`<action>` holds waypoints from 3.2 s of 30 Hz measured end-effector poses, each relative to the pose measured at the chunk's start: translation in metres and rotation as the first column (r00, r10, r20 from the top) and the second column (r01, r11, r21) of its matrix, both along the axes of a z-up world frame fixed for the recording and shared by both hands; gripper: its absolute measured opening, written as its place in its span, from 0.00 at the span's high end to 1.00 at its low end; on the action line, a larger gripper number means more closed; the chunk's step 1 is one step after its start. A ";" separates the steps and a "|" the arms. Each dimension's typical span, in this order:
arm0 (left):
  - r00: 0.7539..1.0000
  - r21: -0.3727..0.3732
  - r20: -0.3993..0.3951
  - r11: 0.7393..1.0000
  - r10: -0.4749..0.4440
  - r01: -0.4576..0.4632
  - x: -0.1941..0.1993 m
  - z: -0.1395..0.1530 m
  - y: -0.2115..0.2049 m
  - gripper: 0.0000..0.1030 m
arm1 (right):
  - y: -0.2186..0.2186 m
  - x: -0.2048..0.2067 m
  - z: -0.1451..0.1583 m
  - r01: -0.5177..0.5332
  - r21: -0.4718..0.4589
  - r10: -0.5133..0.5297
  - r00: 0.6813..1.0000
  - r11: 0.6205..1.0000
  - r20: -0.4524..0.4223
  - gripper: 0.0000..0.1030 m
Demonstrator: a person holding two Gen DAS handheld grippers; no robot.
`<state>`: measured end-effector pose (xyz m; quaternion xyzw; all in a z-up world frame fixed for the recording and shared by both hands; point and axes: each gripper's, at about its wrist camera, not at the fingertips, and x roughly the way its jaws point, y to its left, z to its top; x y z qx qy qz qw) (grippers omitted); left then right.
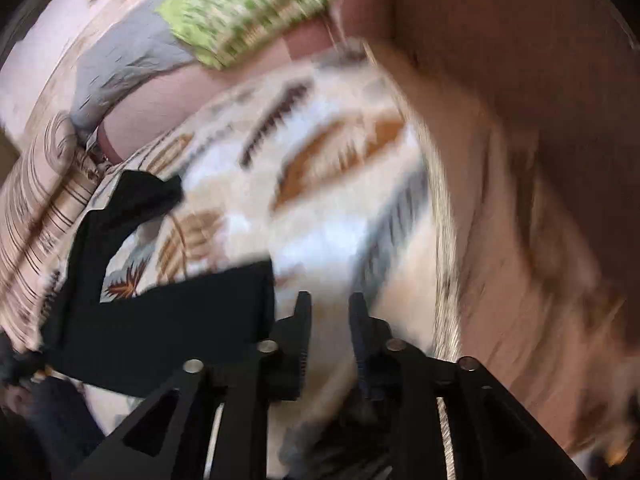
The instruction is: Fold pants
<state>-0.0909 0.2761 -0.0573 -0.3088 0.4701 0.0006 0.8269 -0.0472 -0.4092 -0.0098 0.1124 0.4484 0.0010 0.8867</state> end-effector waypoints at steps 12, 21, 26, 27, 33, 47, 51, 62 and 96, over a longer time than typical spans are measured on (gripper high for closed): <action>0.973 0.130 0.093 0.972 -0.211 0.198 -0.001 0.064 -0.038 0.49 | 0.216 0.032 0.020 -0.606 -0.530 0.784 0.585 0.593 0.208 0.25; 0.754 0.384 -0.084 0.677 -0.651 0.628 0.046 0.066 -0.144 0.37 | 0.246 0.112 -0.023 -0.561 -0.622 0.680 0.730 0.546 -0.062 0.95; 0.618 0.430 -0.218 0.494 -0.756 0.756 0.060 0.045 -0.194 0.37 | 0.197 0.121 0.015 -0.476 -0.324 0.530 0.842 0.818 0.100 0.95; 0.600 0.442 -0.235 0.466 -0.764 0.766 0.061 0.043 -0.201 0.37 | 0.189 0.121 0.022 -0.464 -0.259 0.505 0.855 0.847 0.119 0.95; 0.664 0.597 -0.313 0.403 -0.679 0.693 0.063 0.021 -0.209 0.61 | 0.162 0.108 0.055 -0.445 -0.039 0.444 0.877 0.895 0.186 0.95; 0.964 0.620 0.076 0.769 -0.255 0.154 0.080 0.124 -0.070 0.93 | 0.105 0.004 0.133 -0.458 0.060 0.402 0.830 0.887 0.388 0.96; 0.961 0.619 0.073 0.768 -0.267 0.166 0.099 0.126 -0.066 0.93 | 0.087 -0.036 0.156 -0.466 0.123 0.369 0.812 0.876 0.452 0.96; 0.969 0.539 0.011 0.818 -0.246 0.202 0.153 0.082 -0.061 0.87 | 0.067 0.059 0.092 -0.313 0.143 0.271 0.928 0.939 0.254 0.96; 0.967 0.396 0.048 0.894 -0.249 0.210 0.171 0.013 -0.116 0.21 | 0.097 0.132 0.013 -0.251 -0.039 0.254 0.965 0.967 0.067 0.62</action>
